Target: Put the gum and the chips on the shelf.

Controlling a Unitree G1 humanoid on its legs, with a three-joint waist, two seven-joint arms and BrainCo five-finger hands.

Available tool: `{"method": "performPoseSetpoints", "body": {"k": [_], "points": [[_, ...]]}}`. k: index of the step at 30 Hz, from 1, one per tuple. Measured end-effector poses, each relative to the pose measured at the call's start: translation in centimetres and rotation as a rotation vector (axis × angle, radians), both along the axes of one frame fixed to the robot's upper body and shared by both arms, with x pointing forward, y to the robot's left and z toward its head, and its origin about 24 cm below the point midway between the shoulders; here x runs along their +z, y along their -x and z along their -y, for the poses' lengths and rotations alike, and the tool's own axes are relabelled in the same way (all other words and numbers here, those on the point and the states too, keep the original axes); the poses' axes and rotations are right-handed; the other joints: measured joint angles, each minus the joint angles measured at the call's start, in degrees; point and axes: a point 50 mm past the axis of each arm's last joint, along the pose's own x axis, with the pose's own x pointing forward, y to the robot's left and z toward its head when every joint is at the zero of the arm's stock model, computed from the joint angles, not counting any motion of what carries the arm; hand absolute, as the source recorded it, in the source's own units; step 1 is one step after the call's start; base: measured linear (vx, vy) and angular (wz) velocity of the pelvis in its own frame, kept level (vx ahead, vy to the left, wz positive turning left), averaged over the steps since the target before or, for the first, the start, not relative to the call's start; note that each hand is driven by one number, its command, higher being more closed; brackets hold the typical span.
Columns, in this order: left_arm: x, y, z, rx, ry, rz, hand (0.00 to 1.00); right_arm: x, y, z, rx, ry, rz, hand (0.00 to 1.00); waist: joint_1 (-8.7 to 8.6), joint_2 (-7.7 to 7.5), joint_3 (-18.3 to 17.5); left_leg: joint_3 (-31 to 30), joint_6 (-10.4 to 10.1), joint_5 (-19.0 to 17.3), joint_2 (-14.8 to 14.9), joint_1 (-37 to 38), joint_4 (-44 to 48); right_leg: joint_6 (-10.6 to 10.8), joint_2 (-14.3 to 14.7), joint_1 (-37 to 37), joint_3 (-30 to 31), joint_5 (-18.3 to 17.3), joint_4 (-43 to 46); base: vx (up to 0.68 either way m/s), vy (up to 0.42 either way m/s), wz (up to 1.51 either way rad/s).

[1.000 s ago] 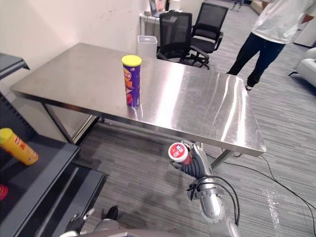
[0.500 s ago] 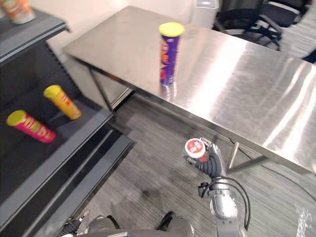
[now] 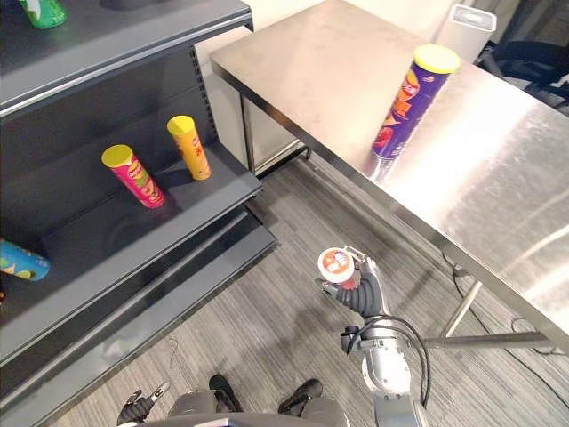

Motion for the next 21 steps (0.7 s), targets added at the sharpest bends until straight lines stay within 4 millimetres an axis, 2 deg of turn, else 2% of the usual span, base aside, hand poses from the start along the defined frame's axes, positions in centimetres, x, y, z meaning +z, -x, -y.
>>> {"method": "performPoseSetpoints", "body": {"k": [2, 4, 6, 11, 14, 15, 16, 17, 18, 19, 20, 21], "points": [[0.0, -0.1, 0.2, -0.003, 0.006, 0.001, 0.0, -0.2, 0.0, -0.7, 0.029, -0.008, -0.009, 1.0, 0.36, 0.59, 0.84, -1.38, -0.34, -4.05, 1.68, -0.05, 2.52, -0.77, 0.26, -1.15, 2.22, -0.75, 1.87, -0.11, 0.098, -0.67], [-0.1, 0.0, 0.2, 0.004, 0.008, -0.001, 0.0, -0.4, -0.1, -1.5, 0.06, -0.021, -0.015, 1.0, 0.39, 0.6, 1.4, -1.97, -2.32, -7.81, 2.66, 0.28, 2.63, -1.27, 0.37, -3.19, 4.5, -1.34, 4.61, -0.13, 0.148, -0.59], [0.0, 0.2, -0.3, 0.019, -0.002, -0.001, 0.0, -1.2, 0.2, -1.9, 0.076, -0.034, -0.055, 1.0, 0.36, -0.52, 1.82, -1.65, -2.35, -8.44, 2.1, 0.96, 2.78, -1.22, -0.62, -3.21, 5.14, -1.37, 5.65, -0.12, 0.134, -0.13], [-0.1, 0.8, -0.1, 0.031, 0.003, -0.01, 0.0, -1.6, -0.1, -2.2, 0.08, -0.14, -0.076, 1.0, 0.31, -0.69, 1.57, -2.71, -1.54, -9.83, -0.27, 1.65, 3.09, -0.47, -3.51, -1.97, 4.7, -0.87, 6.66, -0.05, 0.15, 0.15], [0.1, 0.7, -0.2, 0.02, -0.001, -0.002, 0.0, -2.6, 0.6, -1.9, 0.045, -0.206, -0.124, 1.0, 0.02, -0.83, 1.26, -6.23, -0.56, -10.61, -2.44, 0.9, 3.2, 0.94, -6.79, -0.12, 1.84, -0.97, 9.36, 0.02, 0.144, 0.62], [0.0, 0.7, -0.1, 0.013, 0.001, -0.006, 0.0, -3.0, 1.1, -1.6, 0.018, -0.239, -0.149, 1.0, -0.55, -0.62, 0.89, -8.5, 0.02, -10.99, -3.64, 0.43, 3.28, 1.16, -9.25, -0.46, 2.68, -0.92, 14.11, 0.09, 0.22, 1.26], [0.0, 0.9, 0.0, -0.006, 0.002, -0.016, 0.0, -3.3, 1.6, -1.3, -0.011, -0.263, -0.169, 1.0, -1.73, -0.32, 0.82, -11.83, 0.67, -11.37, -5.16, 0.34, 3.71, -1.35, -12.07, -2.84, 10.6, 0.33, 21.97, 0.1, 0.176, 1.32], [-0.1, 1.1, 0.1, -0.026, -0.001, -0.023, 0.0, -3.5, 1.9, -1.1, -0.024, -0.273, -0.18, 1.0, -2.4, -0.31, 0.81, -13.74, 0.92, -11.54, -5.91, 0.54, 3.88, -4.28, -12.31, -5.49, 18.24, 1.38, 26.28, 0.17, 0.164, 1.53], [0.0, 1.3, 0.0, -0.055, -0.005, -0.034, 0.0, -3.9, 2.4, -0.8, -0.053, -0.305, -0.204, 1.0, -3.49, 0.09, 0.81, -17.13, 1.29, -11.91, -6.82, 0.91, 4.05, -5.14, -9.31, -9.92, 33.96, 1.68, 31.47, 0.15, 0.031, 1.38], [0.0, 1.5, -0.1, -0.059, -0.01, -0.039, 0.0, -4.1, 2.8, -0.5, -0.077, -0.311, -0.213, 1.0, -3.89, -0.04, 0.55, -19.23, 1.32, -12.07, -7.08, 0.92, 4.31, -2.77, -5.77, -11.29, 42.87, -0.37, 32.16, 0.21, -0.024, 1.53], [0.0, 1.8, -0.4, -0.058, -0.016, -0.048, 0.0, -4.0, 2.9, -0.3, -0.091, -0.317, -0.208, 1.0, -4.18, -0.15, 0.45, -21.08, 1.24, -11.77, -7.38, 0.91, 4.85, -1.59, -2.46, -12.4, 50.53, -2.48, 30.49, 0.16, -0.044, 1.03], [0.0, 2.0, -0.5, -0.056, -0.019, -0.054, 0.0, -3.8, 2.8, -0.3, -0.091, -0.322, -0.201, 1.0, -4.17, -0.22, 0.36, -21.9, 1.18, -11.8, -7.73, 0.87, 4.82, -1.4, -1.13, -13.17, 53.4, -3.23, 28.34, 0.18, -0.042, 0.85]]}}
